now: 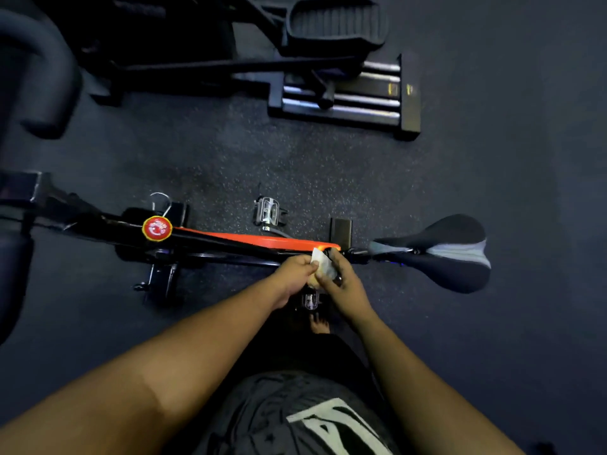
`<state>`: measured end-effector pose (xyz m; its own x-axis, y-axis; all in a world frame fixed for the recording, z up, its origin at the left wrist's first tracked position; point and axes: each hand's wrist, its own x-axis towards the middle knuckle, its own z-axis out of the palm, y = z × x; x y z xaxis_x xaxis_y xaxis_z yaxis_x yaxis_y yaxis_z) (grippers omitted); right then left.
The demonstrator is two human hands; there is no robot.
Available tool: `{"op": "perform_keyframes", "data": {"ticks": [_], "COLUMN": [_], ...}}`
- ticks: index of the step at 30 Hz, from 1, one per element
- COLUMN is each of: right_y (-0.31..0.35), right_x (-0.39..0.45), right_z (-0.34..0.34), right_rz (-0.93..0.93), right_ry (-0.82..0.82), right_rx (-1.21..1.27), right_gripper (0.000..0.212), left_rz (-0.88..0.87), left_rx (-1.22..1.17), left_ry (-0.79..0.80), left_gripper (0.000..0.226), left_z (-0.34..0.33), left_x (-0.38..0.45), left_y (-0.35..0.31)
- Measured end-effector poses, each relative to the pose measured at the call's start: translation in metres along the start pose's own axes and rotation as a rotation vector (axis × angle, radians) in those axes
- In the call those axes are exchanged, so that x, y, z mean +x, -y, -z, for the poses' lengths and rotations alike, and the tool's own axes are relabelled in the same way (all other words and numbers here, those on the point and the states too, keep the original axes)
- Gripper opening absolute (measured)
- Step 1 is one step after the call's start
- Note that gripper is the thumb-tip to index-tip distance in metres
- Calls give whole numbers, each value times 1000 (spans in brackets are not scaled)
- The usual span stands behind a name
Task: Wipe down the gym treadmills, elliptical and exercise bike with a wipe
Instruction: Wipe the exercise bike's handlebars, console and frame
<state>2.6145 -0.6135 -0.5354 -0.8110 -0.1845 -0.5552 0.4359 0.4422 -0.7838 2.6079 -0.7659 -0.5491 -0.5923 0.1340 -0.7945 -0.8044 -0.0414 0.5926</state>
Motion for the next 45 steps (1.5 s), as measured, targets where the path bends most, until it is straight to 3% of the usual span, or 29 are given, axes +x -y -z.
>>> {"op": "perform_keyframes", "data": {"ticks": [2,5,8,16,22,25,29,32,36,45], "right_y": [-3,-1,2,11,19,12,-1,-4,-1,-1], "right_x": [5,11,1,-48,-86,-107,-145,-167,-188,-213], "right_z": [14,33,48,31,-5,-20,-43,-53,-59,-39], "right_rz": [-11,-71,10,28,105,89,113,159,232,339], "right_ry": [15,194,340,381,527,592,700,766,840,1041], "right_rx": [68,137,67,83,21,-1,-100,-155,-244,-314], "right_gripper": [65,59,32,7,31,13,7,14,22,10], "left_rz": [-42,-69,-103,-215,-234,-259,-301,-338,-410,-438], "left_rx": [-35,-182,-227,-236,-359,-578,-814,-838,-855,-977], "left_ry": [-77,-188,-268,-423,-650,-746,-763,-812,-853,-1214], "left_gripper": [22,23,16,9,6,8,11,6,21,18], "left_z": [-8,-31,-58,-69,-54,-53,-64,-79,-97,-160], "left_x": [-10,-39,-61,-129,-176,-196,-219,-241,-268,-297], "left_y": [1,1,14,55,108,137,180,199,216,224]}}
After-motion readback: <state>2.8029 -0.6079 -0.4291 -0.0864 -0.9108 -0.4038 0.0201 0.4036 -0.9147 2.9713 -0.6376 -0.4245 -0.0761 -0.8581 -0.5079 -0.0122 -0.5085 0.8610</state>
